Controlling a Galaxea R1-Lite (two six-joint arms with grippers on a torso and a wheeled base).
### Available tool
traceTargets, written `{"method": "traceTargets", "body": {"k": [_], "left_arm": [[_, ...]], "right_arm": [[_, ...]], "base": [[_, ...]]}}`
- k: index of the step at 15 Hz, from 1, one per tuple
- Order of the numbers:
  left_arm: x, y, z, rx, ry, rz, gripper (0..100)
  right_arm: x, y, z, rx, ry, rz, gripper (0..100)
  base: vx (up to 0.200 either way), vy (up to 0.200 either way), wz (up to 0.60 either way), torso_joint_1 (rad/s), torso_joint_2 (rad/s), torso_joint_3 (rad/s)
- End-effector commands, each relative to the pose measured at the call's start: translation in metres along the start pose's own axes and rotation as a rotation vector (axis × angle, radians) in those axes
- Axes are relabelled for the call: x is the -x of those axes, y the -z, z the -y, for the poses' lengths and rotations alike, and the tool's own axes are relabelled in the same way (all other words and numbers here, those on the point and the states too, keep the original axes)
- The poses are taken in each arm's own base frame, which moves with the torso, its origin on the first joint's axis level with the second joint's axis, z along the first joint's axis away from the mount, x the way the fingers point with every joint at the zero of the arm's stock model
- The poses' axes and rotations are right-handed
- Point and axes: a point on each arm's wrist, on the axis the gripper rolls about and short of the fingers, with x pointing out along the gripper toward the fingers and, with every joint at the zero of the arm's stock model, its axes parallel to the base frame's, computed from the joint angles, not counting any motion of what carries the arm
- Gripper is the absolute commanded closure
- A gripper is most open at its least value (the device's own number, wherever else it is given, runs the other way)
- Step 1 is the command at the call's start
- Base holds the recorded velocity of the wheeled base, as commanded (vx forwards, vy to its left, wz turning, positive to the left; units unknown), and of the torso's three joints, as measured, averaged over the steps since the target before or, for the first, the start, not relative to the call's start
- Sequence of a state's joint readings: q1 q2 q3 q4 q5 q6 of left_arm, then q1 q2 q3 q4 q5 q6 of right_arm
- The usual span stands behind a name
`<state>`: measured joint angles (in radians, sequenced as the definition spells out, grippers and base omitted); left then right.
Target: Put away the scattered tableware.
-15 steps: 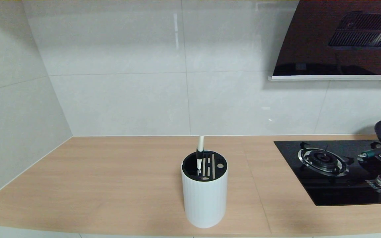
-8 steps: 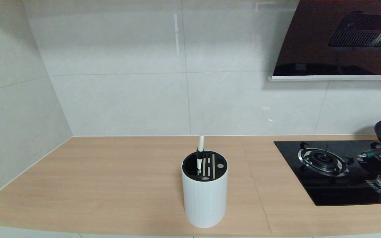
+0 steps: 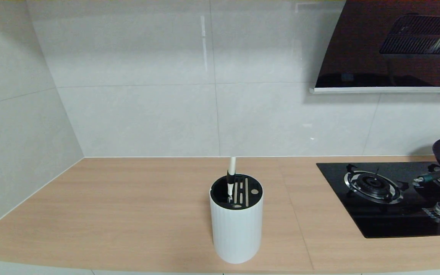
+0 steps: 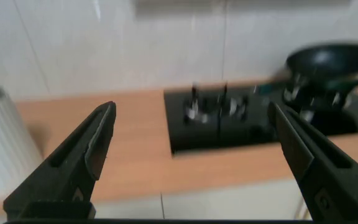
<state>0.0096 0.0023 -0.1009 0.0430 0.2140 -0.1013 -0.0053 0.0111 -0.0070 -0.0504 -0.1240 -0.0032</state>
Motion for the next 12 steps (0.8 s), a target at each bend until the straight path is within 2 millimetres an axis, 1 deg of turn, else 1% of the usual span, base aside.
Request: {"method": "traceTargets", "body": {"k": [1,2,3,5,7,8,9,12], "left_arm": [[-0.0063,0.0193,-0.0004,-0.004,0.005,-0.034,0],[-0.0070,0.0202,0.0004,-0.024,0.042,-0.027,0],[-0.0070,0.0207,0.0014,-0.036,0.088,-0.032,0],[-0.0069,0.0209,0.0025,-0.045,0.150,-0.041,0],[-0.0069,0.0213,0.0025,-0.070,0.157,-0.040,0],[-0.0065,0.0240,0.0033,-0.148,0.205,-0.063,0],[-0.0062,0.0248,0.0040,-0.192,0.245,-0.067,0],[-0.0063,0.0248,0.0041,-0.189,0.248,-0.069,0]], "right_arm": [[0.0003,0.0023,-0.0006,0.001,-0.028,0.001,0],[0.0005,0.0068,-0.0024,0.003,-0.108,-0.043,0],[0.0007,0.0083,-0.0027,0.002,-0.131,-0.061,0],[0.0005,0.0076,-0.0028,0.000,-0.134,-0.052,0],[0.0006,0.0076,-0.0027,0.000,-0.134,-0.051,0],[0.0006,0.0076,-0.0027,0.000,-0.134,-0.051,0],[0.0006,0.0076,-0.0027,0.000,-0.134,-0.051,0],[0.0006,0.0075,-0.0027,0.000,-0.134,-0.049,0]], "base": [[0.000,0.000,0.00,0.000,0.00,0.000],[0.000,0.000,0.00,0.000,0.00,0.000],[0.000,0.000,0.00,0.000,0.00,0.000],[0.000,0.000,0.00,0.000,0.00,0.000],[0.000,0.000,0.00,0.000,0.00,0.000],[0.000,0.000,0.00,0.000,0.00,0.000],[0.000,0.000,0.00,0.000,0.00,0.000],[0.000,0.000,0.00,0.000,0.00,0.000]]}}
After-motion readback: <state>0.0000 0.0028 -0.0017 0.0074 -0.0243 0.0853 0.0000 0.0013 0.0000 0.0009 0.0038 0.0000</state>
